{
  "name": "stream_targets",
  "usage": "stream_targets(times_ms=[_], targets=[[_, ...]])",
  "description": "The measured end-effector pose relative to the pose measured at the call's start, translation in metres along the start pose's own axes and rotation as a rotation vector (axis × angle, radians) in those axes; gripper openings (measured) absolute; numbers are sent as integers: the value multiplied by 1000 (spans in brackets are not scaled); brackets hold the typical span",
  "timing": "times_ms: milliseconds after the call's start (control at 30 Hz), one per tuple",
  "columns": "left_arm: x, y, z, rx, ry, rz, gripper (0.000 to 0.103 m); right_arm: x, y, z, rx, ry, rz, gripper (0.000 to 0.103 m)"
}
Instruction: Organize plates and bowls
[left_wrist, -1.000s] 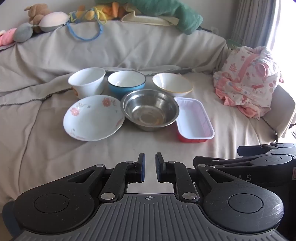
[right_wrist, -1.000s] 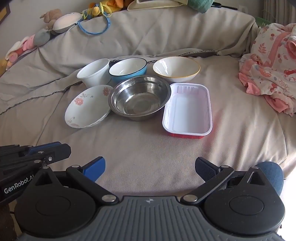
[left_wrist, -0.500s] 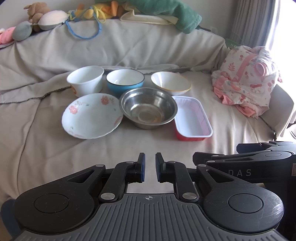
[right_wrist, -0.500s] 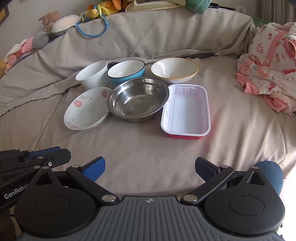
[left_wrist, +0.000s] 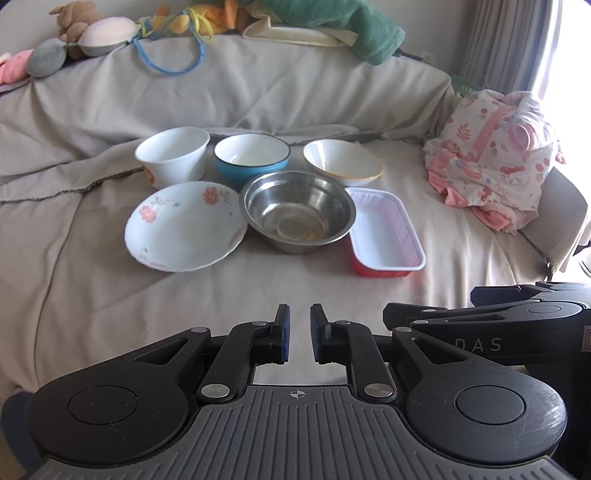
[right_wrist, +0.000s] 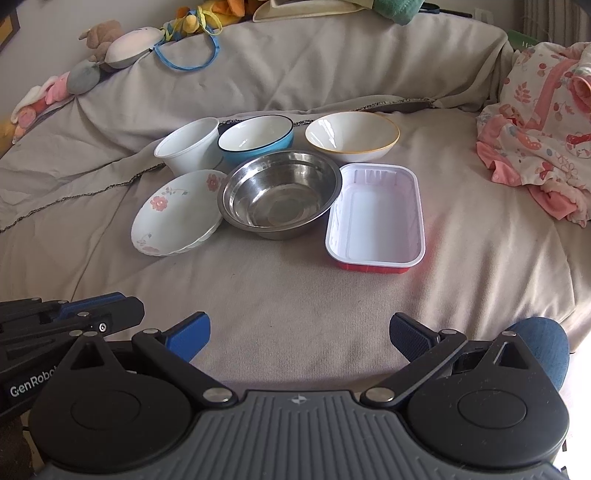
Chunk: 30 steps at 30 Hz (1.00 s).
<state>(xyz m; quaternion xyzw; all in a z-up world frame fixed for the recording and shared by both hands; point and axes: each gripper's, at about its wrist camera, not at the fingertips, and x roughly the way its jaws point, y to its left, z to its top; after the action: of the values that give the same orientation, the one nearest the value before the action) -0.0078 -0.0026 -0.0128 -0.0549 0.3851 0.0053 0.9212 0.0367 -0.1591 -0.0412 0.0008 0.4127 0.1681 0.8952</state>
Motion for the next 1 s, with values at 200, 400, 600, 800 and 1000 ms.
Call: stream_targets(times_ms=[200, 400, 600, 800, 1000], targets=[[0, 2, 0, 0, 4, -1, 16, 1, 1, 0, 1, 4, 4, 103], [-1, 4, 0, -2, 9, -1, 16, 1, 1, -1, 1, 6, 8, 103], [-1, 3, 0, -3, 11, 0, 16, 1, 1, -1, 1, 7, 9, 103], [-2, 4, 0, -3, 12, 0, 16, 1, 1, -1, 3, 7, 9, 103], [-2, 4, 1, -3, 12, 0, 16, 1, 1, -1, 3, 8, 9, 103]])
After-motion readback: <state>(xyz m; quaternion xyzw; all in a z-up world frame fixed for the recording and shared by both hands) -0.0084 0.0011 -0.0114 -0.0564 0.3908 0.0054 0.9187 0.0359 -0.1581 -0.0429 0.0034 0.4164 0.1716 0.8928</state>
